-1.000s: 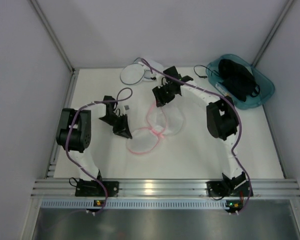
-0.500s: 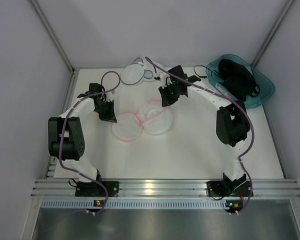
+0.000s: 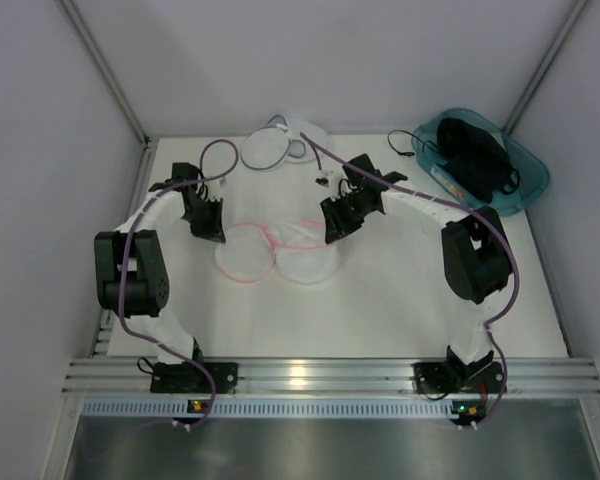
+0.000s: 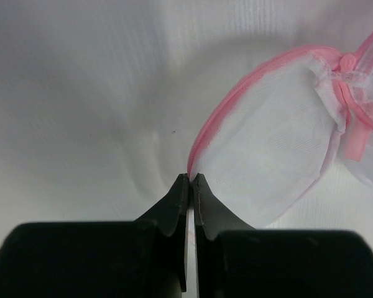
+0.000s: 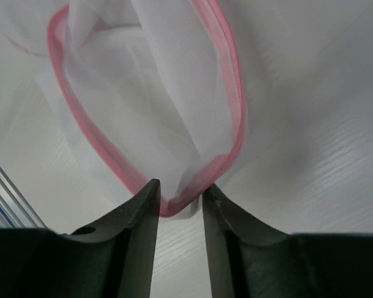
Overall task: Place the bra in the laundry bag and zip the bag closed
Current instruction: Open the laundry bag at the center of the board, then adjust the laundry bag at the center of the board.
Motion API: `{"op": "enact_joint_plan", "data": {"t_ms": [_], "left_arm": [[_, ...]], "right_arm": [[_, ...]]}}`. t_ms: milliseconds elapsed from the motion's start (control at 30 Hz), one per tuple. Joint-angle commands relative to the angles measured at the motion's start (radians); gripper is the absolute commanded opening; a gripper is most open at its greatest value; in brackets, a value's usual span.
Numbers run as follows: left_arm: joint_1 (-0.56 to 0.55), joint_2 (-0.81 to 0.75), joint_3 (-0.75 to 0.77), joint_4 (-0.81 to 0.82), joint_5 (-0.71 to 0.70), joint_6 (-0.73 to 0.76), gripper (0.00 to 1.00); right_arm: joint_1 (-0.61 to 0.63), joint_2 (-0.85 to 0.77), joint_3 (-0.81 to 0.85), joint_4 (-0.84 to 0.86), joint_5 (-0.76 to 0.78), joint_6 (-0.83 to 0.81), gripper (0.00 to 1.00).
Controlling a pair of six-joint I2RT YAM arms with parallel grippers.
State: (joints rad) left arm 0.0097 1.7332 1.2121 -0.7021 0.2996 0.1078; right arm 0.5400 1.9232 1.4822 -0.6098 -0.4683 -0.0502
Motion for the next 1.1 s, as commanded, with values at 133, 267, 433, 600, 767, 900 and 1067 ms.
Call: {"op": "enact_joint_plan", "data": {"t_ms": [133,267,433,600,767,900,1067], "left_arm": [[0.084,0.064,0.110,-0.014,0.041,0.013,0.00],[0.095,0.121,0.210,-0.051,0.032,0.050,0.05],[0.147,0.131,0.268,-0.062,0.010,0.078,0.46],[0.157,0.100,0.351,-0.099,0.018,0.078,0.75],[0.156,0.046,0.357,-0.097,0.159,0.082,0.79],[0.122,0.032,0.301,-0.099,0.242,0.063,0.76],[0.049,0.081,0.221,-0.096,0.239,0.053,0.73]], "right_arm": [[0.017,-0.069,-0.010,0.071,-0.044,0.081,0.76],[-0.027,-0.099,0.039,0.076,-0.027,0.104,0.82],[-0.219,-0.132,0.170,0.041,-0.036,0.098,0.82],[-0.435,-0.078,0.383,-0.053,-0.020,0.018,0.84],[-0.655,0.028,0.510,-0.065,-0.079,0.007,0.89],[-0.707,0.109,0.575,-0.082,-0.038,-0.002,0.84],[-0.753,0.131,0.558,0.051,0.120,-0.016,0.78]]}}
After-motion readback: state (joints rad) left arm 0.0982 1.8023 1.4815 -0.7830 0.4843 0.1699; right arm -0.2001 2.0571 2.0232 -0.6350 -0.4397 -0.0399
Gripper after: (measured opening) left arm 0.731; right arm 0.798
